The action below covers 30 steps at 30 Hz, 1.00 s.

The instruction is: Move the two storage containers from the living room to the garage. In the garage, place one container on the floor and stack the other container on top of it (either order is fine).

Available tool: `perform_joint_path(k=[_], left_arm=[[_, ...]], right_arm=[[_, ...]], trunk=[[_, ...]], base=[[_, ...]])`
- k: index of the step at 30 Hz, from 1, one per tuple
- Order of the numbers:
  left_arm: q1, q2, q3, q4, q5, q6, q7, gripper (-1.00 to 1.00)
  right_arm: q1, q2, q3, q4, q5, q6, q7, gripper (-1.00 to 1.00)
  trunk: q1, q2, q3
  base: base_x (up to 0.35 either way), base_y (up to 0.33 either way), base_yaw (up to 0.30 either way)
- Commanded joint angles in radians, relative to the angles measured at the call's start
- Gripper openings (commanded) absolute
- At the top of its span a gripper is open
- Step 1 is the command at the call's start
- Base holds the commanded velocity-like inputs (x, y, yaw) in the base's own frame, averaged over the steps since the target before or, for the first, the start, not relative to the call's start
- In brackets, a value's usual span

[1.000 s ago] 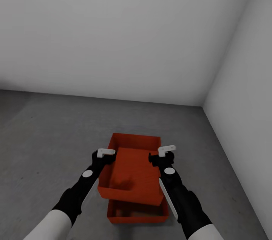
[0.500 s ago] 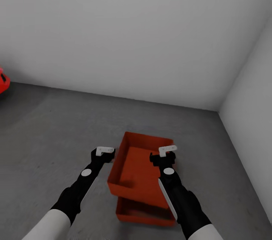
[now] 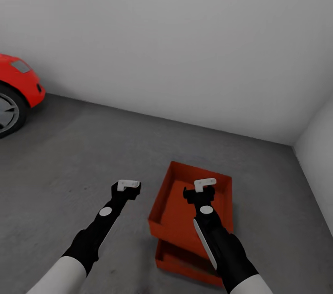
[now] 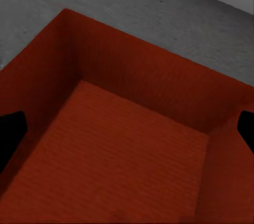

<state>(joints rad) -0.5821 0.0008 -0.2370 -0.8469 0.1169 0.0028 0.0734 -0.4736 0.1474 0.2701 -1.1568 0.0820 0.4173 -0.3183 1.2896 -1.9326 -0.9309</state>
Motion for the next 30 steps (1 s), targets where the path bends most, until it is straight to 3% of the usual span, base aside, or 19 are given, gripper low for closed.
perform_joint_path(k=[1,19,30], left_arm=[[-0.001,0.001,-0.005,0.001,0.01,0.0,0.007,1.0],[-0.001,0.001,-0.005,0.009,0.009,0.0,0.006,1.0],[-0.001,0.001,-0.004,0.009,0.016,0.004,-0.001,1.0]], right_arm=[[0.0,0.0,0.001,-0.001,0.008,0.009,-0.002,1.0],[0.0,0.0,0.003,-0.001,0.008,0.009,-0.002,1.0],[0.0,0.001,0.003,0.0,0.008,0.009,-0.002,1.0]], trunk=[[0.0,0.0,-0.001],[0.0,0.0,-0.001],[0.0,0.0,-0.001]], base=[[0.0,0.0,0.279],[-0.008,0.0,0.279],[-0.279,0.0,0.279]])
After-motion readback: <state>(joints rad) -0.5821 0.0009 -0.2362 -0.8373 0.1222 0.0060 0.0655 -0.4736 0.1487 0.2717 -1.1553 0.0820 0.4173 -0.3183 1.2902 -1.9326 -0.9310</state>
